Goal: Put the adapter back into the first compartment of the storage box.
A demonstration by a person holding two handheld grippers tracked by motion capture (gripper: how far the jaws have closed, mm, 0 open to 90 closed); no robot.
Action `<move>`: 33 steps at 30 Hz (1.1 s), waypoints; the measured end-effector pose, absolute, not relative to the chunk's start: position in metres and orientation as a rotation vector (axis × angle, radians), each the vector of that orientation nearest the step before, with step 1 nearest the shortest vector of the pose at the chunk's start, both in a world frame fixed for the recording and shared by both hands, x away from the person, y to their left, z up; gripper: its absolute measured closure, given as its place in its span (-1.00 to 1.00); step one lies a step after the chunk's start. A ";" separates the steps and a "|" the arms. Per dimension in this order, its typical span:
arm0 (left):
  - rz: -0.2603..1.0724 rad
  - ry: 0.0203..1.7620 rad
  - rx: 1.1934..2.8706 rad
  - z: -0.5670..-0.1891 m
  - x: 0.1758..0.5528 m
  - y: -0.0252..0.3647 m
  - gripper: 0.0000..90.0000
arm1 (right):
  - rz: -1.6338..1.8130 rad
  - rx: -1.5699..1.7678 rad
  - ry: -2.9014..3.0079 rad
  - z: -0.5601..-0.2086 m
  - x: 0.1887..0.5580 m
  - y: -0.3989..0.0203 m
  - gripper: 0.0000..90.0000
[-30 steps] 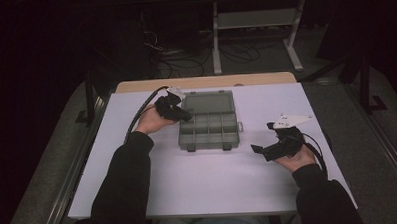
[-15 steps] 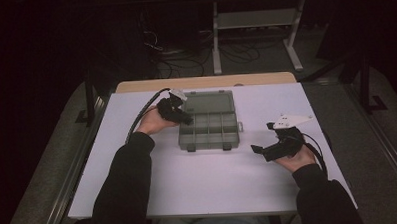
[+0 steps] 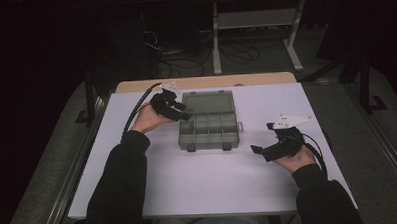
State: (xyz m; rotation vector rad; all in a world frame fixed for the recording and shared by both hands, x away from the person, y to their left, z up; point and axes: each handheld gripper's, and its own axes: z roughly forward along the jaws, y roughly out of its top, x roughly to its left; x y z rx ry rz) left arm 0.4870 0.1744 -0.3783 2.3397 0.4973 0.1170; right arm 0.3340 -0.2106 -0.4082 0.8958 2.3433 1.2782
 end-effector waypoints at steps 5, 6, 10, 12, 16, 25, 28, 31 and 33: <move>0.153 0.471 2.303 -0.372 0.480 0.178 -0.34 | 1.279 0.896 2.345 -0.408 0.334 -0.211 -1.00; 0.156 0.466 2.293 -0.371 0.478 0.178 -0.40 | 1.280 0.896 2.345 -0.408 0.334 -0.211 -1.00; 0.175 0.455 2.265 -0.365 0.472 0.180 -0.66 | 1.278 0.896 2.346 -0.409 0.335 -0.211 -1.00; 0.178 0.455 2.253 -0.362 0.469 0.181 -0.74 | 1.277 0.898 2.348 -0.409 0.335 -0.211 -1.00; 0.179 0.466 2.218 -0.358 0.466 0.184 -1.00 | 1.276 0.900 2.345 -0.409 0.335 -0.211 -1.00; 0.233 0.483 2.214 -0.347 0.457 0.199 -1.00 | 1.275 0.904 2.345 -0.409 0.335 -0.211 -1.00; 0.240 0.493 2.195 -0.344 0.454 0.205 -1.00 | 1.277 0.906 2.348 -0.409 0.335 -0.210 -1.00; 0.249 0.502 2.174 -0.342 0.452 0.211 -1.00 | 1.269 0.905 2.354 -0.410 0.335 -0.210 -1.00; 0.257 0.504 2.159 -0.342 0.449 0.213 -1.00 | 1.268 0.904 2.355 -0.410 0.335 -0.209 -1.00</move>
